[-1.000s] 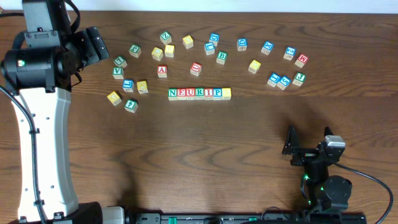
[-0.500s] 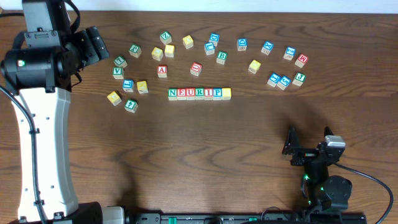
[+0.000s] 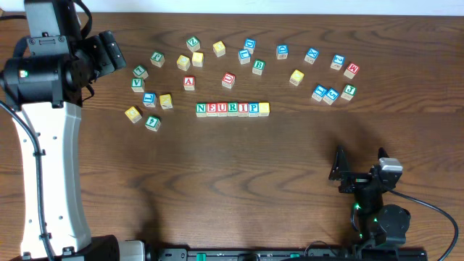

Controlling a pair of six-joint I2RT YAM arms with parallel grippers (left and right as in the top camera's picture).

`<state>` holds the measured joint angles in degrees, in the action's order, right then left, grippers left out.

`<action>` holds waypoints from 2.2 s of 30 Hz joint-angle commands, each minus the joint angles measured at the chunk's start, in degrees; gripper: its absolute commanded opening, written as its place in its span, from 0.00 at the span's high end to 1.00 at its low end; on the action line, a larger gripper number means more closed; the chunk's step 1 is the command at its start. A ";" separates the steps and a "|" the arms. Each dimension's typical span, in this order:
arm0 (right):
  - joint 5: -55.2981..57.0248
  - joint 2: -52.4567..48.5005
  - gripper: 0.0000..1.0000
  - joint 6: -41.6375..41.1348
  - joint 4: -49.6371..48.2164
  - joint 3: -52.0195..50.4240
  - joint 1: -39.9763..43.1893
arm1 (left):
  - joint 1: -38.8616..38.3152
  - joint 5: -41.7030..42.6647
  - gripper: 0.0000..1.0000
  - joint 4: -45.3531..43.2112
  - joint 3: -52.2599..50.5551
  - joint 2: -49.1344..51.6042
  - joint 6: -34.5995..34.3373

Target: Spell out NEURIPS

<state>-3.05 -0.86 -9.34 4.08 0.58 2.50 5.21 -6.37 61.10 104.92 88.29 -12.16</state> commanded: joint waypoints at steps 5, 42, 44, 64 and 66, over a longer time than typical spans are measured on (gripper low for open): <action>-0.37 0.48 0.01 0.85 -0.02 -0.24 0.46 | -0.57 -0.33 0.02 -0.04 -1.66 0.33 0.11; -0.37 0.48 0.01 0.85 -0.02 -0.24 0.46 | 3.78 -0.35 0.02 -22.82 -61.16 -57.13 0.15; -0.37 0.48 0.01 0.85 -0.02 -0.26 0.46 | 3.78 -0.37 0.02 -31.95 -69.05 -61.92 0.17; -0.37 0.48 0.01 0.85 -0.02 -0.26 0.46 | 3.72 -0.35 0.03 -58.86 -102.77 -88.19 8.57; -0.37 0.48 0.01 0.85 -0.02 -0.24 0.46 | 3.72 -0.35 0.03 -58.86 -104.19 -88.19 8.55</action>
<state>-3.09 -0.82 -9.34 4.01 0.54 2.50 8.73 -6.37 2.52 2.81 0.71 -5.52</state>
